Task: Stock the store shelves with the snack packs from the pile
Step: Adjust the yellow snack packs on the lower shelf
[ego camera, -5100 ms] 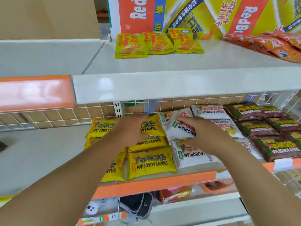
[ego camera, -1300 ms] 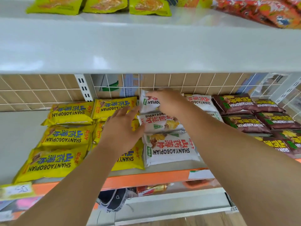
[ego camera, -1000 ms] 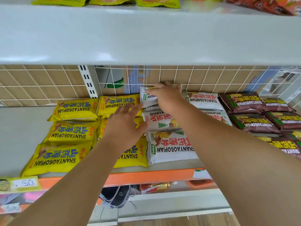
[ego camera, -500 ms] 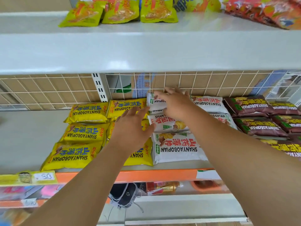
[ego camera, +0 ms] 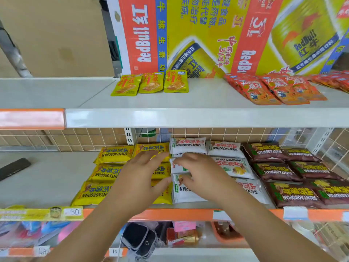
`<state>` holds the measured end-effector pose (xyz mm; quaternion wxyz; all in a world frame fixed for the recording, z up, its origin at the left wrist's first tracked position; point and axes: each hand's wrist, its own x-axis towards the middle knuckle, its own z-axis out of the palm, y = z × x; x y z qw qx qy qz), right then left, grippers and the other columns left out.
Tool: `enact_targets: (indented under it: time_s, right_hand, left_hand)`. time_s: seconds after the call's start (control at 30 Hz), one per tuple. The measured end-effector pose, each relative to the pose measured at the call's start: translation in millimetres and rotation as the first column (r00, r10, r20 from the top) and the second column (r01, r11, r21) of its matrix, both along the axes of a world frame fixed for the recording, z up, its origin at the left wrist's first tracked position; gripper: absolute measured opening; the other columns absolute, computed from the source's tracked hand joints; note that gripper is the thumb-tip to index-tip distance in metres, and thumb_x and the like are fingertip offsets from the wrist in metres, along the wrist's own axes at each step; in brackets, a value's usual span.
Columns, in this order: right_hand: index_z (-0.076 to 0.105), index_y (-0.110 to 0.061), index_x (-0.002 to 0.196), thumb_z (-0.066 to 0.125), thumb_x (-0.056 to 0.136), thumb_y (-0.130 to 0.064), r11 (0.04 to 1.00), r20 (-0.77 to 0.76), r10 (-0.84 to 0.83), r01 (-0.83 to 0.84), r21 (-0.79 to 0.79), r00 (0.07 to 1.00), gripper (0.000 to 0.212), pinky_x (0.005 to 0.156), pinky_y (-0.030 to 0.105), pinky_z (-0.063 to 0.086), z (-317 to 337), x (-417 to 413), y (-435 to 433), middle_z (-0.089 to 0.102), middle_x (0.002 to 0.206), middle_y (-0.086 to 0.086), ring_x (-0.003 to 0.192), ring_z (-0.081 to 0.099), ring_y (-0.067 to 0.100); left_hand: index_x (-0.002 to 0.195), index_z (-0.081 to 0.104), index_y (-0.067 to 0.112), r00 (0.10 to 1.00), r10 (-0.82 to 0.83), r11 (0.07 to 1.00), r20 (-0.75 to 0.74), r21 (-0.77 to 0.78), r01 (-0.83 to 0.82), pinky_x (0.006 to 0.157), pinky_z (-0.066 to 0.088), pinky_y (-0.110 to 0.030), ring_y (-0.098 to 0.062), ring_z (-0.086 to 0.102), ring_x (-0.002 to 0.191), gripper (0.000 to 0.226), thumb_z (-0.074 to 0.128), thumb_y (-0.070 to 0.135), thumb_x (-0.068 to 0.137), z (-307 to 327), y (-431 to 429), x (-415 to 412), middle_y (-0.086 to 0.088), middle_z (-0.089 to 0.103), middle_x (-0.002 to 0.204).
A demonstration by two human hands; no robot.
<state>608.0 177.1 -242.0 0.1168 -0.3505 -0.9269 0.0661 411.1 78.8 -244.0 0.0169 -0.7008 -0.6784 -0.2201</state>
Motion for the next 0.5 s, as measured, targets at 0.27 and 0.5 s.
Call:
enact_targets:
  time_s: [0.27, 0.5]
  right_hand:
    - [0.056, -0.035, 0.132, 0.056, 0.09, -0.029, 0.994, -0.233, 0.062, -0.039, 0.102, 0.97, 0.043, 0.09, 0.038, 0.048, 65, 4, -63, 0.058, 0.121, -0.01, 0.112, 0.053, 0.014]
    - [0.06, -0.029, 0.128, 0.056, 0.086, -0.027, 0.98, -0.346, 0.11, -0.043, 0.196, 0.932, 0.043, 0.087, 0.042, 0.049, 111, -37, -105, 0.06, 0.114, -0.005, 0.107, 0.056, 0.019]
  left_hand:
    - [0.146, 0.044, 0.043, 0.999, -0.035, 0.985, 0.019, 0.172, 0.031, 0.106, 0.044, -0.033, -0.008, 0.048, 0.129, 0.064, 0.048, 0.065, 0.087, 61, -62, -10, 0.019, 0.049, 0.143]
    - [0.143, 0.048, 0.04, 0.992, -0.108, 0.955, 0.068, 0.283, 0.084, 0.1, 0.041, -0.024, -0.004, 0.052, 0.123, 0.061, 0.055, 0.057, 0.085, 104, -92, -22, 0.024, 0.051, 0.138]
